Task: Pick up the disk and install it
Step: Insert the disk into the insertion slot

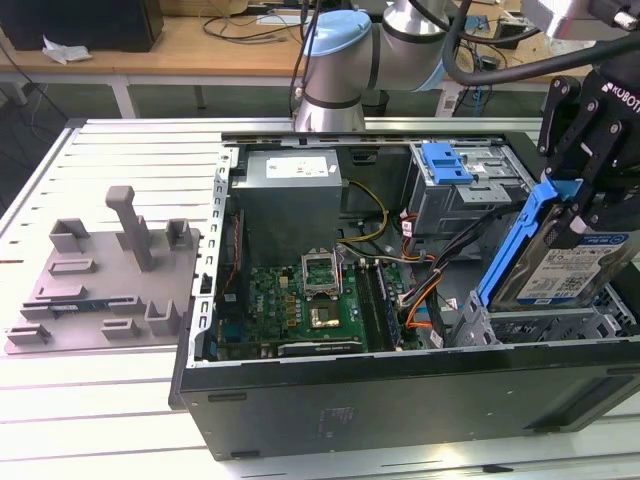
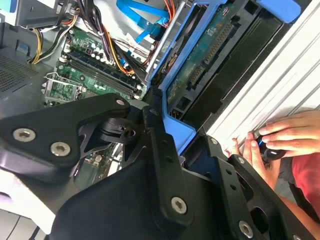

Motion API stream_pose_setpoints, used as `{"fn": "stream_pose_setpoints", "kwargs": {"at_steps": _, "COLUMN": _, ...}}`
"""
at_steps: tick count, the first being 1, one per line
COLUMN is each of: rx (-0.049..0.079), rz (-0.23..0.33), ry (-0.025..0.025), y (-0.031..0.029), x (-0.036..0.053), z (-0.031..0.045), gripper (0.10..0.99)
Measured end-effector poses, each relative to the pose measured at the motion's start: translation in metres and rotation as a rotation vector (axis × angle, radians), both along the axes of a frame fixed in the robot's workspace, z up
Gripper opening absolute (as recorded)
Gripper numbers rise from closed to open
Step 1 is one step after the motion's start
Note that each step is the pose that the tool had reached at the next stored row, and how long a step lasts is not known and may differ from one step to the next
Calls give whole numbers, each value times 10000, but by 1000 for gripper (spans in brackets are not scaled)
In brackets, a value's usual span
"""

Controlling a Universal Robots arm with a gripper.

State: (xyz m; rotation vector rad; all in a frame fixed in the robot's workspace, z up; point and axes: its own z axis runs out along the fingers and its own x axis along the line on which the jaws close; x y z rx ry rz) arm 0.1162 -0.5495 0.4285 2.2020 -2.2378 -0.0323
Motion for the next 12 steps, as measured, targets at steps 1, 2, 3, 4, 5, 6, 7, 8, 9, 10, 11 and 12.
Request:
{"fn": "stream_pose_setpoints", "kwargs": {"at_steps": 1, "rx": 0, "rz": 0, "ry": 0, "y": 0, "x": 0, "z": -7, "gripper": 369}}
{"fn": "stream_pose_setpoints", "kwargs": {"at_steps": 2, "rx": -1, "rz": 0, "ry": 0, "y": 0, "x": 0, "z": -17, "gripper": 369}}
{"fn": "stream_pose_setpoints", "kwargs": {"at_steps": 3, "rx": -1, "rz": 0, "ry": -1, "y": 0, "x": 0, "z": -32, "gripper": 369}}
{"fn": "stream_pose_setpoints", "kwargs": {"at_steps": 4, "rx": -1, "rz": 0, "ry": -1, "y": 0, "x": 0, "z": -40, "gripper": 369}}
{"fn": "stream_pose_setpoints", "kwargs": {"at_steps": 5, "rx": -1, "rz": -1, "ry": 0, "y": 0, "x": 0, "z": -53, "gripper": 369}}
{"fn": "stream_pose_setpoints", "kwargs": {"at_steps": 6, "rx": 0, "rz": -1, "ry": 0, "y": 0, "x": 0, "z": -68, "gripper": 369}}
{"fn": "stream_pose_setpoints", "kwargs": {"at_steps": 7, "rx": -1, "rz": -1, "ry": 0, "y": 0, "x": 0, "z": -75, "gripper": 369}}
{"fn": "stream_pose_setpoints", "kwargs": {"at_steps": 8, "rx": -1, "rz": -1, "ry": 0, "y": 0, "x": 0, "z": -84, "gripper": 369}}
{"fn": "stream_pose_setpoints", "kwargs": {"at_steps": 9, "rx": -1, "rz": -3, "ry": 0, "y": 0, "x": 0, "z": -98, "gripper": 369}}
{"fn": "stream_pose_setpoints", "kwargs": {"at_steps": 10, "rx": -1, "rz": -3, "ry": 0, "y": 0, "x": 0, "z": -106, "gripper": 369}}
{"fn": "stream_pose_setpoints", "kwargs": {"at_steps": 11, "rx": 0, "rz": -4, "ry": 0, "y": 0, "x": 0, "z": -114, "gripper": 369}}
{"fn": "stream_pose_setpoints", "kwargs": {"at_steps": 12, "rx": 0, "rz": -4, "ry": 0, "y": 0, "x": 0, "z": -125, "gripper": 369}}
